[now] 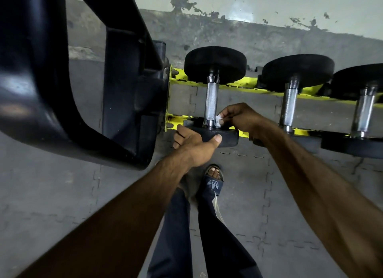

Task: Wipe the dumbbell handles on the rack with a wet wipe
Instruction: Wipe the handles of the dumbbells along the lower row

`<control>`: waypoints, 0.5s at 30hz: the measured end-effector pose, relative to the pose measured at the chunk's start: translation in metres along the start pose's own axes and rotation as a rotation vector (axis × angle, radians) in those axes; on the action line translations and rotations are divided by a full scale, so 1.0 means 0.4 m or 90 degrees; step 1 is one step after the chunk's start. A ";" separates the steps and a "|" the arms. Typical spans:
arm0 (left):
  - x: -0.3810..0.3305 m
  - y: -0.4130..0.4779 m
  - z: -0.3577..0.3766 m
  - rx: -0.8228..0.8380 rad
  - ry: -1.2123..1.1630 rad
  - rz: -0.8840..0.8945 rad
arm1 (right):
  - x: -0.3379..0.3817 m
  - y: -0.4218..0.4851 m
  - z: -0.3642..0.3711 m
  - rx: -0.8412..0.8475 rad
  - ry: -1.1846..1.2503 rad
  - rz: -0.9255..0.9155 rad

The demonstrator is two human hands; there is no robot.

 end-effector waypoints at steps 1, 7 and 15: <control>0.000 0.000 0.000 -0.003 0.004 0.000 | 0.005 0.000 -0.007 0.002 -0.014 0.011; 0.000 0.001 -0.002 -0.014 0.017 -0.003 | 0.031 0.021 0.046 0.011 -0.082 0.023; 0.005 0.009 0.004 -0.017 0.010 -0.021 | 0.007 -0.025 0.002 -0.075 0.071 0.005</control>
Point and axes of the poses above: each hand's wrist, its own y-axis towards the middle knuckle, its own z-axis out of the palm, x = y × z, the point moved 3 cm from there along y, towards the middle knuckle, and after that the axes turned 6 degrees about -y, right-handed, at the moved point
